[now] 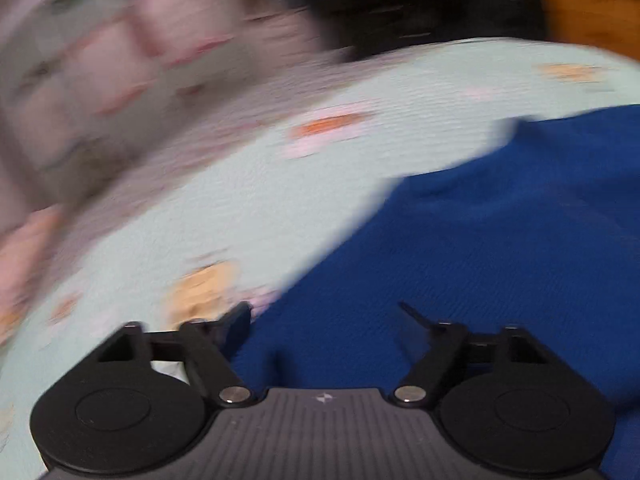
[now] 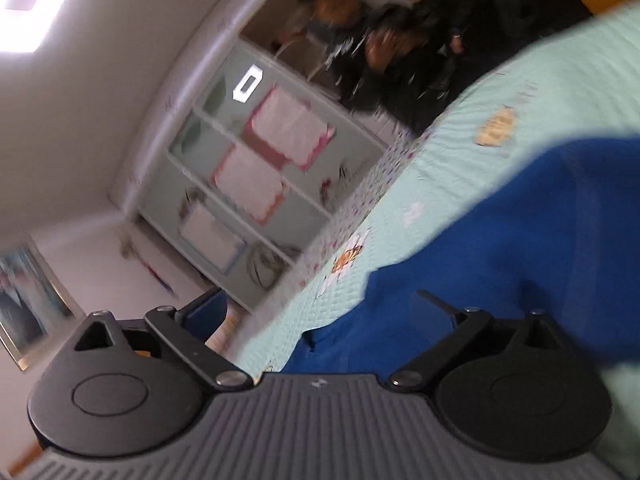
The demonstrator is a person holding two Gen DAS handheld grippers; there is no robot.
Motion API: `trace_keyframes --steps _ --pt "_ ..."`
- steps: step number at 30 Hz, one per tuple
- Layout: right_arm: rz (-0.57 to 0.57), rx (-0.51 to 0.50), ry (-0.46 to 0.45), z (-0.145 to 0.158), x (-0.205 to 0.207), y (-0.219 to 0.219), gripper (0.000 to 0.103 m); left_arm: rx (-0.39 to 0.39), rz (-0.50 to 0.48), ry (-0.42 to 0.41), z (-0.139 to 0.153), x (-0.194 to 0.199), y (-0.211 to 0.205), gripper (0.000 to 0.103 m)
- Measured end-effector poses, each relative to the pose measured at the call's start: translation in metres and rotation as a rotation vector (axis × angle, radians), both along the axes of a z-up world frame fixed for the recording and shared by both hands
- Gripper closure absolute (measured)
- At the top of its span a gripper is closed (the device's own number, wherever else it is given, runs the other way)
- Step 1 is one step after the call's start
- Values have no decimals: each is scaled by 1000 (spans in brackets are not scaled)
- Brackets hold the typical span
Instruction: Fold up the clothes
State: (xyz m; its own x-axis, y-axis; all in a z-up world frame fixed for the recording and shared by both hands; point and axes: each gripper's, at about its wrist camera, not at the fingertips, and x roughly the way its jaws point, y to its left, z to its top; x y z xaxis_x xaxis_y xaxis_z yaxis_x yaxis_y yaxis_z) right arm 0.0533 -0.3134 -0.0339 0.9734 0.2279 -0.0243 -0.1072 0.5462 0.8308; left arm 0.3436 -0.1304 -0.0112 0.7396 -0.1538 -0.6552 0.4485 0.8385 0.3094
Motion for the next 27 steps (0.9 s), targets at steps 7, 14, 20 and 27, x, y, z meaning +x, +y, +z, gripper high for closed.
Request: trace_keyframes --steps 7,14,20,27 --pt "46 72 -39 -10 18 -19 6 -22 36 34 -12 81 12 21" --pt "51 87 -48 -14 13 -23 7 -192 27 54 34 62 22 56" --pt "49 89 -47 -15 14 -24 7 -88 -150 255 1 44 5 29" --pt "51 92 -52 -19 17 -26 7 -178 170 70 27 88 23 42"
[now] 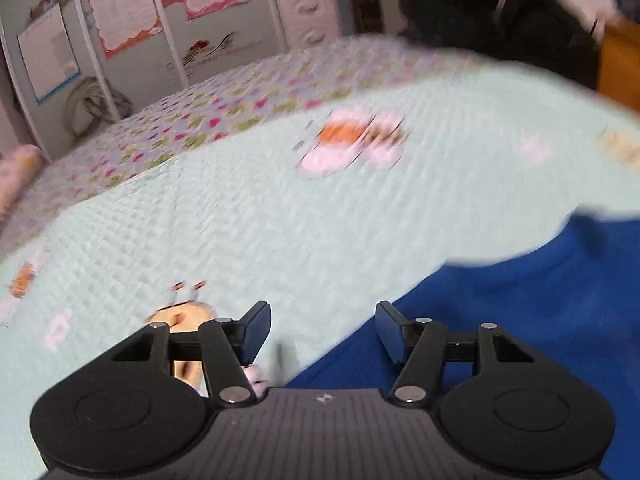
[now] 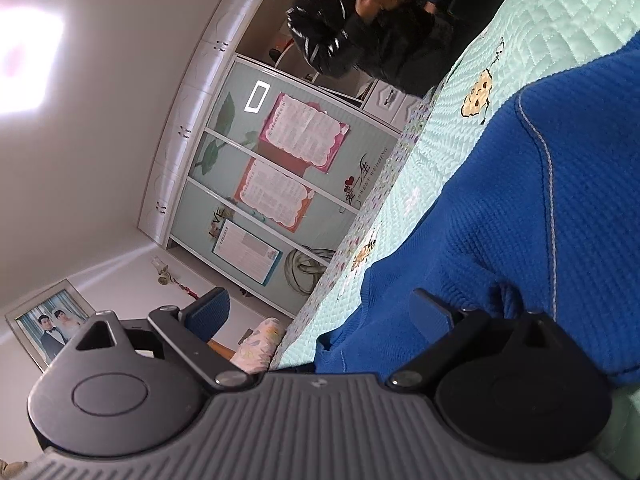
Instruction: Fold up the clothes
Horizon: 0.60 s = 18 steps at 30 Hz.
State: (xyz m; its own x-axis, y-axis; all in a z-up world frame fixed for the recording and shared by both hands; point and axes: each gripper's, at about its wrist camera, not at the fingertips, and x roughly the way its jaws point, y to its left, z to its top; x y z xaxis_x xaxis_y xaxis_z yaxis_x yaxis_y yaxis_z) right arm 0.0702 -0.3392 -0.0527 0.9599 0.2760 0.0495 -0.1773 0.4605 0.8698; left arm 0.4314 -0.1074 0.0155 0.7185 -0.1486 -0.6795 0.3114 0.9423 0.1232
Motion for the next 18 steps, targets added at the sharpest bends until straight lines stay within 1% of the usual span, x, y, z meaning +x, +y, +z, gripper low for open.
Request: trace_keyframes --steps 1,2,3,4,5,6,7,8,9,11,12,14,15,16,18 --pt "0 -2 0 0 0 0 7 -58 -39 -1 8 -11 2 42" --pt "0 1 -1 0 -1 -1 7 -102 -111 32 12 -21 -2 42" --pt "0 4 -3 0 -1 -1 7 -146 -184 68 16 -31 -7 37" --pt "0 5 -4 -1 -1 -1 7 -153 -257 111 13 -40 -13 35" --pt "-1 5 -5 -1 0 -1 7 -114 -301 144 5 -45 -22 31" --pt "-1 6 -5 -1 0 0 7 -28 -319 160 -7 -46 -32 30" --pt "-1 5 -5 -1 1 0 7 46 -288 134 -20 -43 -39 25" --pt "0 6 -5 -2 1 -1 7 119 -255 106 -34 -41 -45 0" --pt "0 11 -7 -3 1 -1 7 122 -173 58 -37 -33 -43 0" --pt "2 17 -11 -4 3 -1 7 106 8 28 -35 -17 -38 2" --pt "3 20 -13 -4 4 -1 7 79 74 25 -31 -17 -35 10" --pt "3 15 -11 -4 4 -2 7 4 92 39 -19 -33 -34 16" --pt "2 19 -11 -4 5 -3 7 -34 100 46 -13 -41 -34 16" --pt "1 25 -12 -4 4 -4 7 -67 81 53 -6 -52 -32 16" --pt "0 31 -10 -5 3 -5 7 -28 18 123 -11 -74 -39 11"
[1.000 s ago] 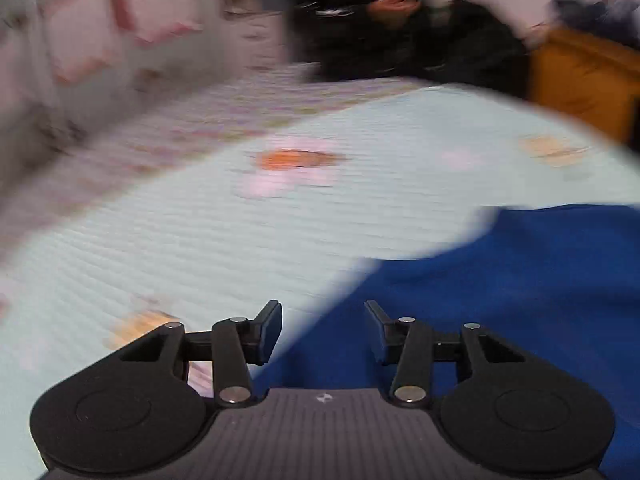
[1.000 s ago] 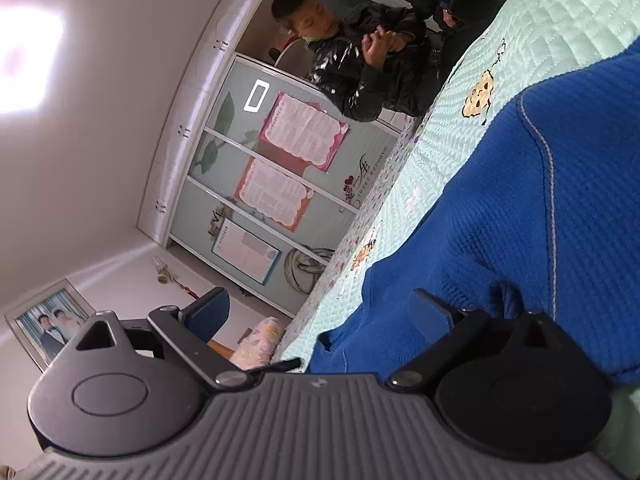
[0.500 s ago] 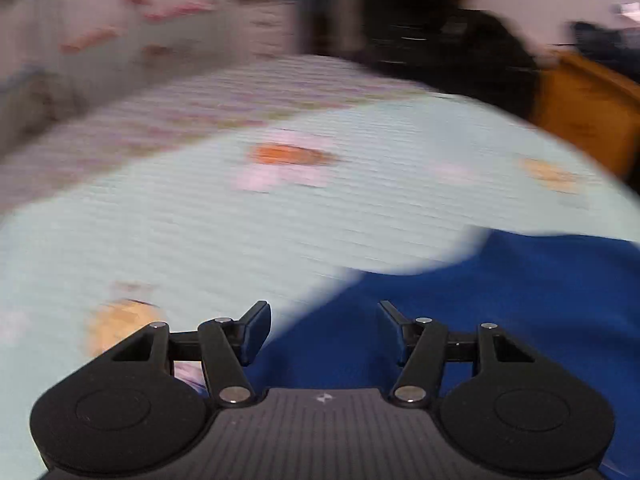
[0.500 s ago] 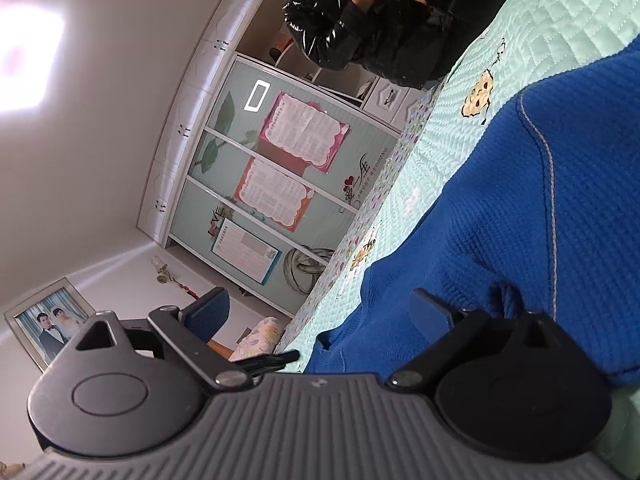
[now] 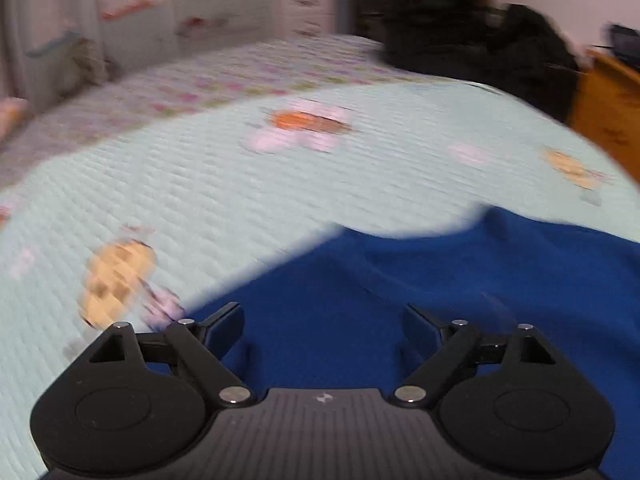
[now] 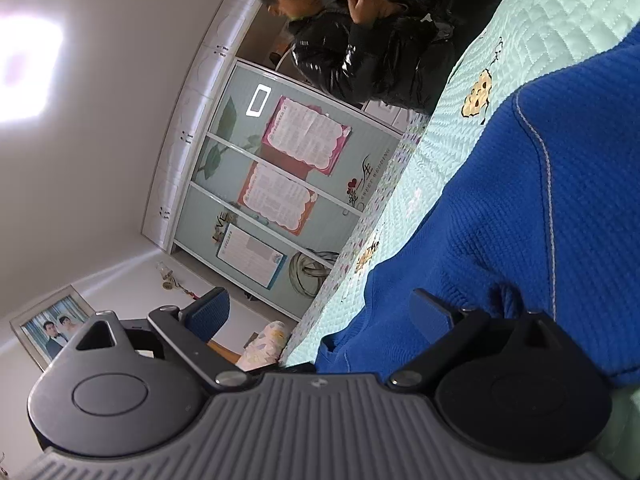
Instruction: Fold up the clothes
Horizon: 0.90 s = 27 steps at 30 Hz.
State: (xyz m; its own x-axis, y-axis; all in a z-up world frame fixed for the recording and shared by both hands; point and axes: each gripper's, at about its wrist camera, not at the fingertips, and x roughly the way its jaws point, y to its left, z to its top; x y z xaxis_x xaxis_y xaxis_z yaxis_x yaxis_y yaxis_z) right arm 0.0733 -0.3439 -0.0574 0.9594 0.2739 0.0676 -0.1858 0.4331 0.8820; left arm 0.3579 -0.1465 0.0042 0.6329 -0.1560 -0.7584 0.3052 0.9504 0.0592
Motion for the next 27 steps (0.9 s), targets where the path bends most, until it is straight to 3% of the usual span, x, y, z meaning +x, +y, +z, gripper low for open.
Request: trace_keyframes --steps 3,5,6,8,12,18,23,27 --pt "-1 -29 30 4 2 3 7 56 -100 106 -9 -32 -11 10" --pt "16 -52 82 13 3 5 7 119 -66 25 -6 -56 -10 9" --pt "25 -63 109 17 3 5 7 107 -25 2 1 -68 -5 9" --pt "55 -92 178 34 -6 7 7 80 60 -42 14 -92 6 9" --pt "67 -45 152 55 -64 6 6 -100 69 -80 41 -162 29 5" --pt "-82 -100 298 46 -184 9 7 -283 128 -49 30 -268 58 1" --pt "-180 -266 375 61 -226 1 7 -319 155 -30 10 -321 69 1" --pt "-324 -115 399 59 -237 -35 7 -352 171 -43 7 -327 70 2"
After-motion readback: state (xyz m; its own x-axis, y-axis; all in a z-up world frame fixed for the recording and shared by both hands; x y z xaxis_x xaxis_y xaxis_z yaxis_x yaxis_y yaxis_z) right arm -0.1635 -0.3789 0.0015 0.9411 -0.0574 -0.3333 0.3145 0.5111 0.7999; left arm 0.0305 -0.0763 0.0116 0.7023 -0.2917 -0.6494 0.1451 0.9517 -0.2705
